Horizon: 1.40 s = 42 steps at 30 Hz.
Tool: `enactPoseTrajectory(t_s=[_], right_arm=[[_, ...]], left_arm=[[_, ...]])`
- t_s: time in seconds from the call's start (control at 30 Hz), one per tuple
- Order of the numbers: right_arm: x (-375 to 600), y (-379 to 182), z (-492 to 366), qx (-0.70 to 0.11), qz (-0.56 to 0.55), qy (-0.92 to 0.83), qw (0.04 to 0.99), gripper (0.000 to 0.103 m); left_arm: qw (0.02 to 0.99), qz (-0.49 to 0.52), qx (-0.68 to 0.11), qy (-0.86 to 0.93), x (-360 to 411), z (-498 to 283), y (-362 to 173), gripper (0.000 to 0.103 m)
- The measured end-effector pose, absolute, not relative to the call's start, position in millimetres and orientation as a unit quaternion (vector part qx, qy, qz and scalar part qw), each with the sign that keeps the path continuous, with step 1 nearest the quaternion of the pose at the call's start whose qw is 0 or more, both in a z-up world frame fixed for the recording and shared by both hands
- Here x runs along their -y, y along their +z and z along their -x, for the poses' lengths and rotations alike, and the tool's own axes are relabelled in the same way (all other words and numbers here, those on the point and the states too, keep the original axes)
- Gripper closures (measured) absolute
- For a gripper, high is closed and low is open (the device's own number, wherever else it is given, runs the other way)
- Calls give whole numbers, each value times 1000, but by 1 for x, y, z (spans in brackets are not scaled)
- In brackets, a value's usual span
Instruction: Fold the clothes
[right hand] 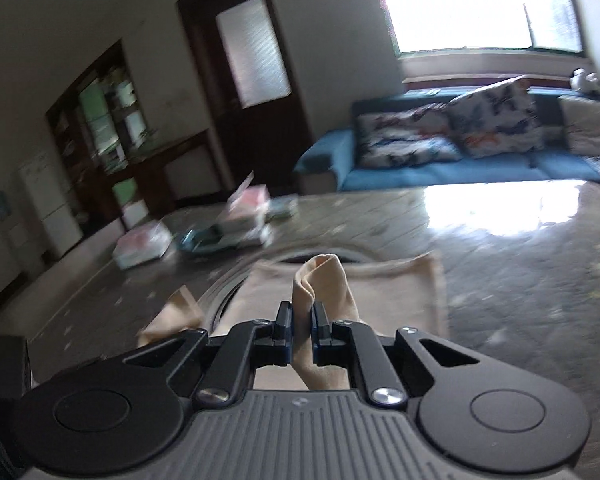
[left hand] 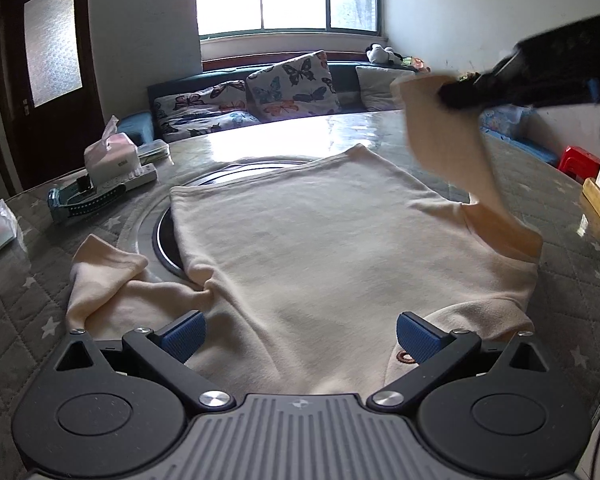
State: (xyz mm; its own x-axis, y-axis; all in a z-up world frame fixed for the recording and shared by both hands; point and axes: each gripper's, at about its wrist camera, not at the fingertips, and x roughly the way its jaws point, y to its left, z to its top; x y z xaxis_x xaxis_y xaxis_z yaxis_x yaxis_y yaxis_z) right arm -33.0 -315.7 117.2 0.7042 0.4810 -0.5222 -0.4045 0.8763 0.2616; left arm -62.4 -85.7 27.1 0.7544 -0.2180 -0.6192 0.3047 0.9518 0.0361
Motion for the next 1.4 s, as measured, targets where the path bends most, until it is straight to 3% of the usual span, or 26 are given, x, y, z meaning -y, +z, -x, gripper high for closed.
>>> enactPoseTrajectory(t_s=[0.1,0.17,0.53,0.8,0.97,1.07,1.23,1.3,1.4], right_arm=[[293,102,32,-323,-52,263,908,94],[280,93,34,-337,-47,276,899,88],[324,80,34,-367,-2,217,905,81],[365,60,25,-391,4,160,907,81],[377,46,11,-393,-14,150,907,81],[385,43,4,-393,-45,145,907,81],[400,49,8,-384,-52,132,912,80],[403,49,10,-386,-49,127,912,80],[407,47,14,-389,-45,122,912,79]], left_arm=[[935,-64,-321,-136,82,64,27,0],[935,-63,-321,-134,80,64,27,0],[937,-57,-313,-147,86,60,36,0],[930,-60,-320,-170,105,44,35,21],[925,-44,-339,-166,108,21,30,23],[918,-33,-357,-170,109,8,24,29],[914,-32,-365,-173,111,6,16,62],[913,-27,-363,-186,112,8,17,87],[919,-40,-345,-186,117,13,26,91]])
